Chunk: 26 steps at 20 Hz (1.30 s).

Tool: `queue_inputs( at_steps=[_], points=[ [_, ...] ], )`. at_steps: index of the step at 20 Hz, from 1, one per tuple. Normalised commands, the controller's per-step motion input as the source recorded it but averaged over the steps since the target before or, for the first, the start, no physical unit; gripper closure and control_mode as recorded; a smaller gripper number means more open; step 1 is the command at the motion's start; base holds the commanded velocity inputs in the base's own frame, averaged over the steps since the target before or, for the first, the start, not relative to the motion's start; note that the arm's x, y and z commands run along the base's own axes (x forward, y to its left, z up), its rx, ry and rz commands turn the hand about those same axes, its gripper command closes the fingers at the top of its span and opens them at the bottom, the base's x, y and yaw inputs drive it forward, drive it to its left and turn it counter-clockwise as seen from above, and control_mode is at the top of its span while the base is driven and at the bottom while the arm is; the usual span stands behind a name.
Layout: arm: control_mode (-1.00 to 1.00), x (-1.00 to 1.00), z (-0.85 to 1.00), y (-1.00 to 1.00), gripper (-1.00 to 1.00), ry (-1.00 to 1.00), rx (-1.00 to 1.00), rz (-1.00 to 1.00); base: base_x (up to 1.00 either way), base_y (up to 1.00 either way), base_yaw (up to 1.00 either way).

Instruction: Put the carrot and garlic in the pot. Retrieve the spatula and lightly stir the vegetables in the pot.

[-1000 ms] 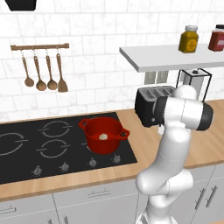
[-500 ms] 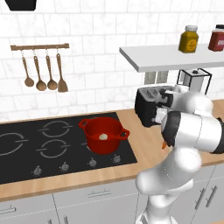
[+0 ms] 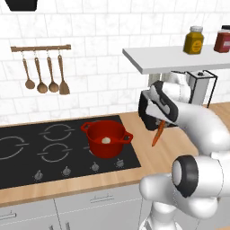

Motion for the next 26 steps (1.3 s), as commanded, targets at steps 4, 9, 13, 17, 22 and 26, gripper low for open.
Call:
queue_inputs(
  at_steps=[4, 9, 13, 17, 22, 26],
  points=[
    [-1.00, -0.02, 0.90, 0.89, 1.00, 0.00, -0.06, 0.00, 0.00, 0.00, 0.00],
    [-1.00, 0.13, 0.27, 0.93, 1.00, -0.01, -0.15, 0.00, 0.00, 0.00, 0.00],
    [-1.00, 0.27, 0.00, 0.79, 1.00, -0.11, -0.22, -0.05, 0.00, 0.00, 0.00],
    [-1.00, 0.57, -0.05, 0.61, 1.00, -0.07, -0.21, -0.11, 0.00, 0.00, 0.00],
    [-1.00, 0.67, -0.10, 0.54, 1.00, 0.00, -0.14, -0.12, 0.00, 0.00, 0.00],
    [-1.00, 0.48, -0.18, 0.55, 1.00, 0.00, -0.12, -0.12, 0.00, 0.00, 0.00]
  ],
)
